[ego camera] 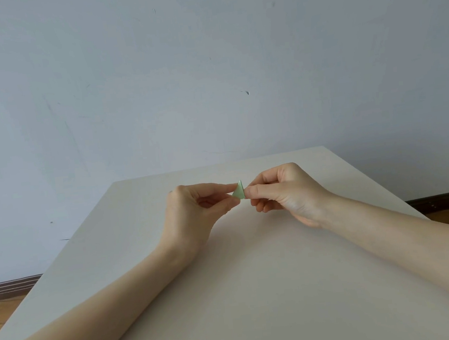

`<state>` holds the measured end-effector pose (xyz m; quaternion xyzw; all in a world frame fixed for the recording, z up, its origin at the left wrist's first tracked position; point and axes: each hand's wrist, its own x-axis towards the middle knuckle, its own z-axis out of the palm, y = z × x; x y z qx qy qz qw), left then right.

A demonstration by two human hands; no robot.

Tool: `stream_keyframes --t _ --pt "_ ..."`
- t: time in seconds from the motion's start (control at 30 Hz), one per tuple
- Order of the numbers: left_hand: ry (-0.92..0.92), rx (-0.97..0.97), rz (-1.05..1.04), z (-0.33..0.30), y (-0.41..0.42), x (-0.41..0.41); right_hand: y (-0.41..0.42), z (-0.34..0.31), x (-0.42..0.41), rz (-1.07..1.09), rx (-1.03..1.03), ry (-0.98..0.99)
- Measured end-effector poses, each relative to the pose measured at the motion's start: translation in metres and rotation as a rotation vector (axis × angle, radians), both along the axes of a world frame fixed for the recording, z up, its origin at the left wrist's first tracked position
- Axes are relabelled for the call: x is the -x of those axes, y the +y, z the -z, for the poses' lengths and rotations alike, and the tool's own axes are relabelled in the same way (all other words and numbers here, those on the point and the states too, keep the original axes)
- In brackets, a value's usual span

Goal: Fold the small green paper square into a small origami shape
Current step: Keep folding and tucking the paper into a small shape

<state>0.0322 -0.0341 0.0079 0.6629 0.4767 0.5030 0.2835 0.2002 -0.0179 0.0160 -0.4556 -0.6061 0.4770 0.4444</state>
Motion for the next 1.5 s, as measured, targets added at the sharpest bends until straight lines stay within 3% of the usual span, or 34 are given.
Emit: stream_keyframes --t 0.37,0.9,1.1,1.33,1.5 --pt "-0.066 0.004 -0.014 -0.0018 0.0028 0.0014 0.0025 -0.0006 -0.0017 -0.094 0.103 0.181" --pt "-0.015 0.018 -0.027 0.0014 0.0035 0.001 0.001 0.0047 0.0022 -0.009 -0.077 0.023" --pt "-0.217 0.148 -0.015 -0.0031 0.0034 -0.0005 0.0019 0.0054 0.003 -0.046 -0.029 0.148" --pt "-0.208 0.179 0.062 -0.0027 0.0046 -0.0001 0.0015 0.0051 0.0026 -0.033 -0.089 0.079" --pt "-0.135 0.147 0.043 -0.0016 0.0066 0.0003 0.0025 0.0072 0.0032 -0.048 -0.206 -0.107"
